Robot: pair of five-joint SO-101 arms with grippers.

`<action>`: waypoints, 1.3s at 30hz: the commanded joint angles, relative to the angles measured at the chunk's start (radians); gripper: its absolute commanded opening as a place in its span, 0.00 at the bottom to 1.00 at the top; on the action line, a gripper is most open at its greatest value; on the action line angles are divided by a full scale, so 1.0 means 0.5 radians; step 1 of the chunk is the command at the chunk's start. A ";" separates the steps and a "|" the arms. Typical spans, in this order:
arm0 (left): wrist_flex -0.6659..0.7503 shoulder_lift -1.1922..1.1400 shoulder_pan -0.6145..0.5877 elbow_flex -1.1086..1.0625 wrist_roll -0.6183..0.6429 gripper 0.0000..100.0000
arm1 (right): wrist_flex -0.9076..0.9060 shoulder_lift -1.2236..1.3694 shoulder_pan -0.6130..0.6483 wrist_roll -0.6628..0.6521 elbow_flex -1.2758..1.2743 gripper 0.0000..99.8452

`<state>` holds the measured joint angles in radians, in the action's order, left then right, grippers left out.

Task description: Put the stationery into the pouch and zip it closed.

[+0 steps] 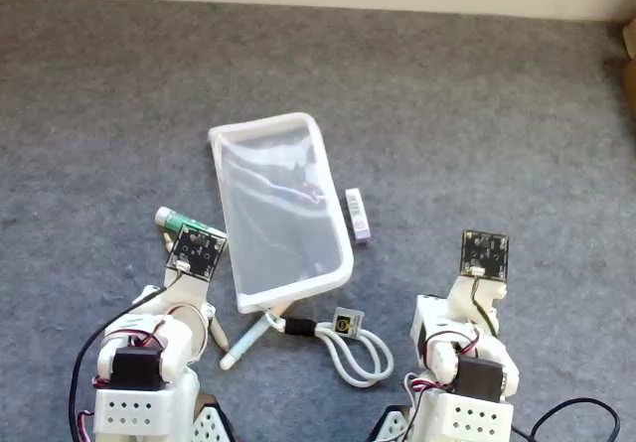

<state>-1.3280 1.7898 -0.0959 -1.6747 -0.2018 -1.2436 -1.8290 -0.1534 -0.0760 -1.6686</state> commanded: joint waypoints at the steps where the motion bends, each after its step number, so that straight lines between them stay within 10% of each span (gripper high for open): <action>1: -0.009 -0.002 0.041 -0.044 0.009 0.01 | -0.011 -0.011 -0.020 -0.015 -0.226 0.01; 35: -0.009 -0.002 0.041 -0.044 0.009 0.01 | 0.094 -0.017 -0.133 -0.025 0.038 0.01; 39: -0.009 -0.002 0.041 -0.044 0.009 0.01 | 0.112 -0.017 -0.133 -0.347 0.235 0.01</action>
<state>-1.3280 1.7898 -0.0959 -1.6747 -0.2018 -1.2129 -1.8290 -0.2117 -0.1404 -1.6456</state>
